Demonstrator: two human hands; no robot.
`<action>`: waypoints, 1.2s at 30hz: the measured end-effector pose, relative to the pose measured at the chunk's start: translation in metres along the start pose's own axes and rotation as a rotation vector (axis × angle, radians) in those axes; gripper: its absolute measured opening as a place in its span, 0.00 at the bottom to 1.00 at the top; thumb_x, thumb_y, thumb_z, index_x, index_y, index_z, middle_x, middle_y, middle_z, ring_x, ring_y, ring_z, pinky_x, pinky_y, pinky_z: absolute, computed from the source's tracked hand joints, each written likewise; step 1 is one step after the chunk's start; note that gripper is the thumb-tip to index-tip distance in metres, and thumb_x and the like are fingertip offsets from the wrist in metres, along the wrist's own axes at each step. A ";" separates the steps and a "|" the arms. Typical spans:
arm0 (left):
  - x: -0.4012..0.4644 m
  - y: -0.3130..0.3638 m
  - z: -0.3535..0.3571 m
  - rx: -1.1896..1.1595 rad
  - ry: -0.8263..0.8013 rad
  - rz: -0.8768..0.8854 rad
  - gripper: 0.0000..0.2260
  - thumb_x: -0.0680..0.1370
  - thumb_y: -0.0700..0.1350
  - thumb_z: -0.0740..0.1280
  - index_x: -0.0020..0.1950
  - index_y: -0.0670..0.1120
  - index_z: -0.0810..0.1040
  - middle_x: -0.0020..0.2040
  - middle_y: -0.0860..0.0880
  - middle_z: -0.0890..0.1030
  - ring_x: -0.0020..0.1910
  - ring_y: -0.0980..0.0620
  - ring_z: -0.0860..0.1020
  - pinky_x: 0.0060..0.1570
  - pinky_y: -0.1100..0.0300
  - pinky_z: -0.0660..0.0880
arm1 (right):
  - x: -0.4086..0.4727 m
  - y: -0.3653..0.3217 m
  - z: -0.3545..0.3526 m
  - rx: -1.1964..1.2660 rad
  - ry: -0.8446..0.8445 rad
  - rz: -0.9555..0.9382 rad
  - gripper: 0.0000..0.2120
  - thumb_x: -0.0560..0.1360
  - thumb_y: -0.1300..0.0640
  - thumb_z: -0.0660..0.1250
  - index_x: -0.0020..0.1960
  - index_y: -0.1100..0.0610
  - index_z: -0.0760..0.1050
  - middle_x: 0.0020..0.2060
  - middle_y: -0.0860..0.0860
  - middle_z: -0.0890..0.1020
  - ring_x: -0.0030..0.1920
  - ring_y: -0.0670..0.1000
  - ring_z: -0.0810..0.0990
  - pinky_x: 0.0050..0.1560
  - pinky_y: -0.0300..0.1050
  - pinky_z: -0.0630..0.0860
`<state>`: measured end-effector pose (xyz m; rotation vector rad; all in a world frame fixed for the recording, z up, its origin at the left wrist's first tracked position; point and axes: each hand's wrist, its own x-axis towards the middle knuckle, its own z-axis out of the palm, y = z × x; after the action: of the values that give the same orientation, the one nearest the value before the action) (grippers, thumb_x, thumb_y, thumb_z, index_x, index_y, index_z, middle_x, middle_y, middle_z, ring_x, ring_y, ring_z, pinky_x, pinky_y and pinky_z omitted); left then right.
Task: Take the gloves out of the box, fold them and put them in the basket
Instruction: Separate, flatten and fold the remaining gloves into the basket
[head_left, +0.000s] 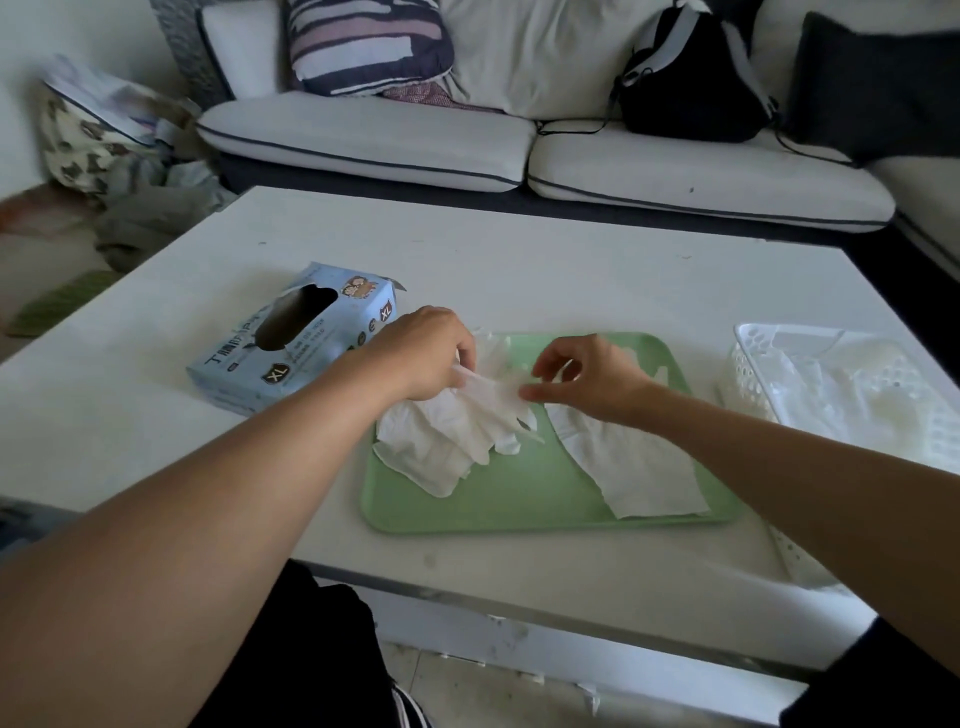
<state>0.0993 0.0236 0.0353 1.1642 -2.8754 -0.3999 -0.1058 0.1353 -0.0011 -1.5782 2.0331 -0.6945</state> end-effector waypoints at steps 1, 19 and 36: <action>0.000 0.002 -0.001 -0.015 0.036 0.004 0.01 0.76 0.47 0.75 0.47 0.52 0.85 0.54 0.53 0.78 0.56 0.48 0.78 0.58 0.50 0.76 | -0.003 -0.009 0.005 -0.011 -0.024 -0.036 0.18 0.66 0.41 0.79 0.48 0.49 0.81 0.43 0.42 0.83 0.40 0.42 0.80 0.37 0.31 0.73; 0.017 0.089 -0.026 -1.808 -0.169 -0.475 0.08 0.80 0.41 0.63 0.44 0.41 0.79 0.38 0.43 0.81 0.33 0.46 0.80 0.39 0.57 0.79 | -0.051 -0.040 -0.067 0.934 0.001 0.137 0.45 0.63 0.51 0.80 0.75 0.44 0.62 0.64 0.51 0.78 0.56 0.52 0.83 0.45 0.48 0.81; 0.020 0.141 -0.021 -2.021 -0.313 -0.367 0.28 0.87 0.54 0.52 0.66 0.28 0.70 0.56 0.32 0.82 0.45 0.37 0.85 0.48 0.47 0.83 | -0.056 0.001 -0.087 -0.272 0.463 -0.467 0.07 0.71 0.56 0.73 0.49 0.56 0.81 0.40 0.50 0.82 0.40 0.52 0.79 0.41 0.50 0.77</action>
<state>-0.0085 0.1022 0.0881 0.8669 -0.8588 -2.5051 -0.1496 0.1995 0.0676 -2.2646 2.1562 -1.0707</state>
